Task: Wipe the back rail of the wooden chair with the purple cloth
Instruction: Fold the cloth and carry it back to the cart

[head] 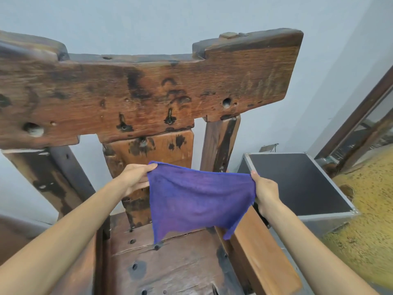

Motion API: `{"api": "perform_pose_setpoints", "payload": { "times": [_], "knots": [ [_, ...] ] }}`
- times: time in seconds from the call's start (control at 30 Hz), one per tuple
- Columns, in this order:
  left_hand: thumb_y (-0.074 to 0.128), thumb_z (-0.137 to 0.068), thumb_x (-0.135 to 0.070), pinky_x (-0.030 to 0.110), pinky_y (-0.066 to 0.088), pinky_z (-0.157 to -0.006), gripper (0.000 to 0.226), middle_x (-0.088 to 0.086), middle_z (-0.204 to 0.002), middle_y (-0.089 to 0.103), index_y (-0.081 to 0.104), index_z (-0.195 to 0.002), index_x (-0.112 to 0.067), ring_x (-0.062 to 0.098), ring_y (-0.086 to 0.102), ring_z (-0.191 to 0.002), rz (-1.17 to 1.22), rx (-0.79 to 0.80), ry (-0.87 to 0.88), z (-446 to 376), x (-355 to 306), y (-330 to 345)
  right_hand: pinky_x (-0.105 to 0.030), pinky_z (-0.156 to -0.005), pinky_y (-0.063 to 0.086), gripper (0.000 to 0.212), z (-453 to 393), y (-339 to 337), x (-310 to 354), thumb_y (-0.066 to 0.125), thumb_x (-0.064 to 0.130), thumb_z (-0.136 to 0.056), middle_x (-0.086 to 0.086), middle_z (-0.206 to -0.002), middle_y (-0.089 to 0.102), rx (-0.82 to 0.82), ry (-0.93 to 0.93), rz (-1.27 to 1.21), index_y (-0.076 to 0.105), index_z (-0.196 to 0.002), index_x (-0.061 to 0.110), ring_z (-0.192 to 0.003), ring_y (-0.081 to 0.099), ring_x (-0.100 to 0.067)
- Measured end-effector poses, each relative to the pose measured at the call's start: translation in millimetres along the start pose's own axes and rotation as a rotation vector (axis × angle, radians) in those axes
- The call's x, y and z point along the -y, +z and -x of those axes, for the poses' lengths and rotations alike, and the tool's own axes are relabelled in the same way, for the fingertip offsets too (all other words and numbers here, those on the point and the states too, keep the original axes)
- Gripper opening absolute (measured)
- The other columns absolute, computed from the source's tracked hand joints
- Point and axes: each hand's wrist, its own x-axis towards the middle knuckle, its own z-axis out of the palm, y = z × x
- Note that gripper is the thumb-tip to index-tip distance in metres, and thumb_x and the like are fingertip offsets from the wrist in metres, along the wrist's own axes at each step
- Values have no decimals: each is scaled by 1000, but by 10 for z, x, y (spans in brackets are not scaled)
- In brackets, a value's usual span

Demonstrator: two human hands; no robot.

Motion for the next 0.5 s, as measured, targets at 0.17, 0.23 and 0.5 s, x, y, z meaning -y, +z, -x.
{"api": "perform_pose_setpoints", "payload": {
  "times": [0.17,0.23,0.5],
  "knots": [
    [71,-94,-35,35,58,-88,33,11,-105,80,75,-109,-5,24,76,-98,27,191,-6,267,-2,546,-43,-71,60,37,319,178,-123,63,35,-100,-10,-75,69,65,-56,105,69,-75,9,-69,63,-26],
    [70,-95,-32,35,58,-89,29,9,-96,79,76,-101,-5,24,73,-90,-55,245,50,398,-10,769,-41,-71,63,42,501,264,-118,61,35,-102,-16,-80,74,168,-124,203,74,-75,6,-73,69,-28],
    [58,-102,-14,39,60,-93,29,24,-85,74,73,-87,7,18,70,-83,-319,410,299,748,35,1327,-37,-69,61,36,968,438,-41,68,36,-97,1,-60,73,208,-507,600,74,-70,14,-60,71,-7]
  ]
}}
